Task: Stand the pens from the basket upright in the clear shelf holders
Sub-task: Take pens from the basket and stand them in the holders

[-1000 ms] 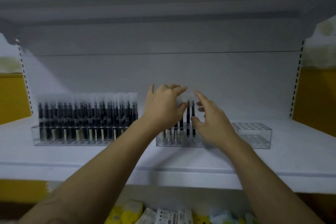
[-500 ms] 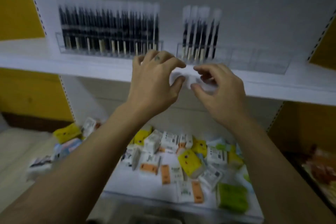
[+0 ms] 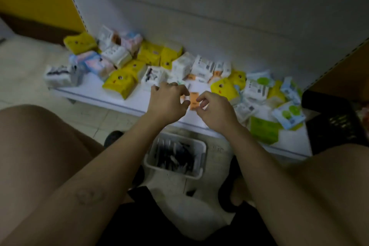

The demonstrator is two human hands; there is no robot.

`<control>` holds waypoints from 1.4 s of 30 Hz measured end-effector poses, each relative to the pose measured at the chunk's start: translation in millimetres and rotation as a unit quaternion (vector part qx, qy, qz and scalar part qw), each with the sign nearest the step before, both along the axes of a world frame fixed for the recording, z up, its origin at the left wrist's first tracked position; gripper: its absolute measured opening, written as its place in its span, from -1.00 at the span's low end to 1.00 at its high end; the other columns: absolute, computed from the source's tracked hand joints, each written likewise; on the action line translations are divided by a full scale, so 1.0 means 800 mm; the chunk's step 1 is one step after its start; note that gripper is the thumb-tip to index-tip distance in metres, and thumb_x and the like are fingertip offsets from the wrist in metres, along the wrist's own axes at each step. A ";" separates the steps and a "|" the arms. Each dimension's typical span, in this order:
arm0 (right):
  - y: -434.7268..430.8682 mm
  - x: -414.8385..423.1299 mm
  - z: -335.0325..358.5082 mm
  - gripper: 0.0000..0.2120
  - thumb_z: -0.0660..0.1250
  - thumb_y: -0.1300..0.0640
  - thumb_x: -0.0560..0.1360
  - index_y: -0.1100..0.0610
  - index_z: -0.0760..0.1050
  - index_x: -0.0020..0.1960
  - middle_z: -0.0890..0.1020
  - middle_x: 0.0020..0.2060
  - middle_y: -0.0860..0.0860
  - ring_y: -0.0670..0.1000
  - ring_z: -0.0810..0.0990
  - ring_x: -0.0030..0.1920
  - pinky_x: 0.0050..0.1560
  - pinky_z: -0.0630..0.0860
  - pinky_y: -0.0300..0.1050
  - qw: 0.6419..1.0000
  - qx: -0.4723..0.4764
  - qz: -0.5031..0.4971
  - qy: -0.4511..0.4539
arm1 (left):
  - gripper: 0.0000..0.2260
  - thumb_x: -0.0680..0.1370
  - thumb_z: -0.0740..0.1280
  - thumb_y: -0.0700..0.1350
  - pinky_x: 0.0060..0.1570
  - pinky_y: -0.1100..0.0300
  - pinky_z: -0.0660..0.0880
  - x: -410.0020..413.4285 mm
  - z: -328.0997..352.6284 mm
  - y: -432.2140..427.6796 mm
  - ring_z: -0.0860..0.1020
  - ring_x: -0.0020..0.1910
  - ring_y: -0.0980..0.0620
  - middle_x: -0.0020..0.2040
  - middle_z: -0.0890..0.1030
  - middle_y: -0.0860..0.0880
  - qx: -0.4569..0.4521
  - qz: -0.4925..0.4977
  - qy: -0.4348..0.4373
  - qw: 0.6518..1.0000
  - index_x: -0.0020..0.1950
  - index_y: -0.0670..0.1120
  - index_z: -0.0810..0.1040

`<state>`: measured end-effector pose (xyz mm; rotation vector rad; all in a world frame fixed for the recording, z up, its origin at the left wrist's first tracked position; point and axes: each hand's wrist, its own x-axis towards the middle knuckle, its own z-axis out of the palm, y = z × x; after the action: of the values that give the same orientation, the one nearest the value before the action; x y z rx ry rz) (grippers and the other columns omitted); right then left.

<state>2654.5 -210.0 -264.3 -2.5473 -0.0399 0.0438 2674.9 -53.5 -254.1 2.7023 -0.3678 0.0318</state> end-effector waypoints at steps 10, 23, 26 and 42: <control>0.024 0.014 -0.180 -0.73 0.23 0.15 0.53 0.07 0.34 -0.34 0.44 -0.36 0.03 0.05 0.40 -0.34 -0.30 0.30 -0.13 0.953 -0.035 0.077 0.292 | -0.63 0.53 0.31 0.11 0.25 -0.02 0.42 0.005 -0.173 0.001 0.48 0.22 -0.13 0.21 0.52 -0.09 0.021 0.041 0.355 0.934 0.21 -0.10 0.53; 0.003 0.030 -0.301 -0.76 0.25 0.24 0.53 0.26 0.55 0.15 0.57 -0.02 0.18 0.16 0.55 -0.01 -0.07 0.49 -0.10 0.891 0.017 -0.027 0.453 | -0.67 0.63 0.20 -0.15 0.05 0.10 0.41 0.002 -0.314 -0.005 0.47 0.19 -0.16 0.24 0.51 -0.19 0.031 -0.071 0.496 0.865 0.38 -0.18 0.39; 0.003 0.032 -0.319 -0.78 0.25 0.26 0.53 0.26 0.53 0.15 0.53 -0.01 0.15 0.16 0.54 0.07 -0.03 0.48 -0.12 0.882 0.021 -0.035 0.469 | -0.71 0.60 0.23 -0.10 0.08 0.05 0.47 0.006 -0.347 -0.007 0.51 0.14 -0.15 0.18 0.56 -0.17 0.032 -0.062 0.509 0.858 0.30 -0.13 0.48; 0.025 0.042 -0.359 -0.67 0.21 0.19 0.58 0.29 0.47 0.30 0.54 0.23 0.21 0.19 0.51 0.24 0.16 0.45 -0.08 0.855 -0.004 -0.001 0.518 | -0.72 0.59 0.24 -0.13 0.36 0.01 0.26 -0.005 -0.391 0.003 0.41 0.28 -0.19 0.19 0.56 -0.24 -0.013 0.069 0.445 0.893 0.24 -0.23 0.52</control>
<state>2688.3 -189.7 -551.7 -2.2023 0.3798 1.3826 2671.1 -51.4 -567.0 2.3826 0.1094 -1.1012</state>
